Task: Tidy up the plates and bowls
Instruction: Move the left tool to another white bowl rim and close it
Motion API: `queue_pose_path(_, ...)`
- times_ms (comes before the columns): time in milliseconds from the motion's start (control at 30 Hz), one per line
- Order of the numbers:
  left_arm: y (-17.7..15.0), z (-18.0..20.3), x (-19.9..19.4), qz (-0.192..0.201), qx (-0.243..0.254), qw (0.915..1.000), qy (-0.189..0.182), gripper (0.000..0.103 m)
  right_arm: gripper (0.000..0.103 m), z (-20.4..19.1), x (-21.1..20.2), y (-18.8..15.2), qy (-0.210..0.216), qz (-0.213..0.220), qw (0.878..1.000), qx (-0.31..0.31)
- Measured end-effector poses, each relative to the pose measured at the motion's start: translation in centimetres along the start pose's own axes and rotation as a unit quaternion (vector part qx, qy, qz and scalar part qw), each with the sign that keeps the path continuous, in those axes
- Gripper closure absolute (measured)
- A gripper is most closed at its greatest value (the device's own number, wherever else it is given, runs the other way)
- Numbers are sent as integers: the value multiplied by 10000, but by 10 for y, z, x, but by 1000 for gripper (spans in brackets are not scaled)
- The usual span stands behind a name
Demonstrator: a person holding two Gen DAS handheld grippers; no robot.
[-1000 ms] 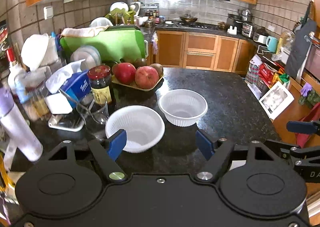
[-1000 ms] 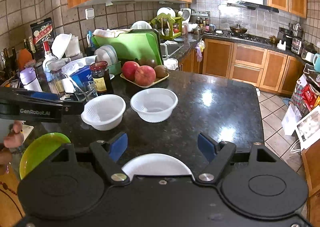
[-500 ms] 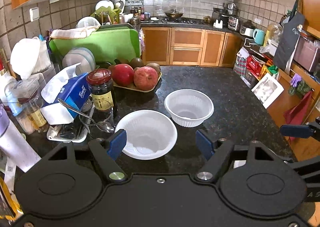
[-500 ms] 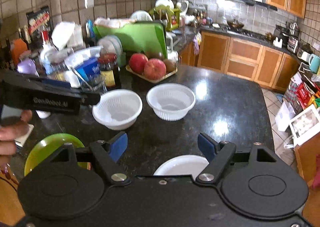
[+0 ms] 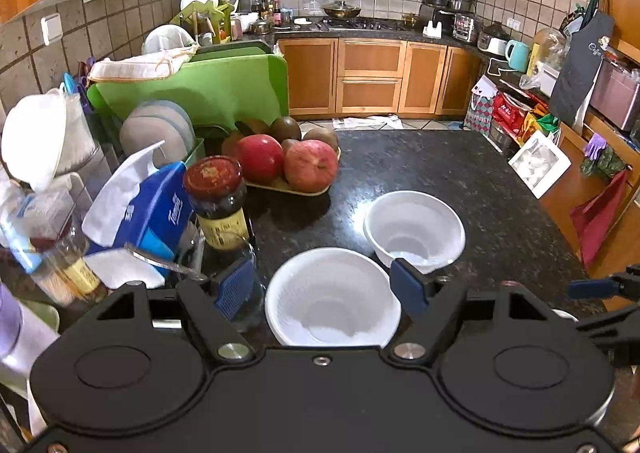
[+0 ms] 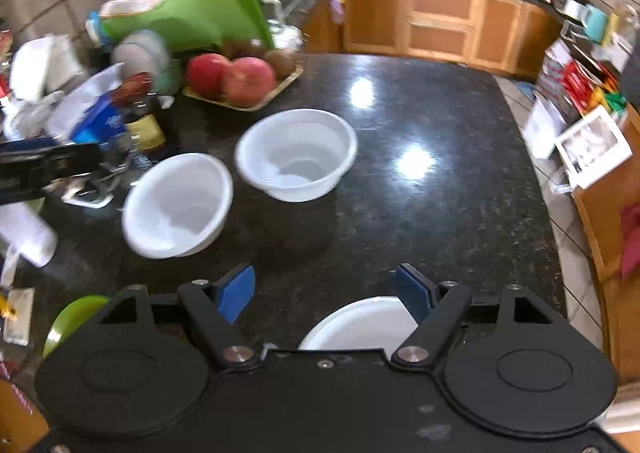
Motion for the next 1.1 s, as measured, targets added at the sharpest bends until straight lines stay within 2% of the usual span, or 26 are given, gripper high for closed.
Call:
queue_pose_path(167,8,4,11,-85,98,9999,-70,27,22,12,9,15,-150,-48,9998,-143)
queue_pose_path(333,11,14,21,-203,64,9997,-87,28,23,21,3,30,-142,419,9985,-307)
queue_pose_path(467,17,25,23,-127,-14,9999,31,28,24,24,-17,41,-131,924,9934,-668)
queue_pose_path(567,25,29,20,19,-122,9999,87,28,24,28,-44,47,-371,1763,9807,-759)
queue_pose_path(633,32,30,18,98,-238,9996,70,28,21,35,-61,47,-622,2458,9661,-492)
queue_pose_path(700,38,31,17,196,-381,9990,80,28,16,43,-75,45,-945,3136,9448,-16)
queue_pose_path(767,44,33,18,274,-450,9985,154,28,16,50,-79,47,-1116,3442,9315,364)
queue_pose_path(833,48,36,22,307,-457,9982,243,28,16,55,-73,53,-1144,3337,9348,412)
queue_pose_path(900,48,39,29,308,-429,9982,298,28,16,64,-61,61,-776,3042,9481,510)
queue_pose_path(967,49,43,38,245,-398,9984,318,27,16,75,-43,71,-252,2595,9637,585)
queue_pose_path(1033,48,46,47,126,-376,9986,359,28,17,82,-23,81,45,2051,9774,518)
queue_pose_path(1100,47,49,57,1,-350,9986,391,28,26,85,-5,88,230,1656,9854,334)
Point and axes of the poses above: each gripper's, at about its wrist camera, not at the fingertips, and x roughly the way its jaws point, z to its right, y to its top, the point moved 4 cm from there along x, roughly the way its jaws point, and after that the axes turned 10 degrees about -x, right-handed, at the moved point
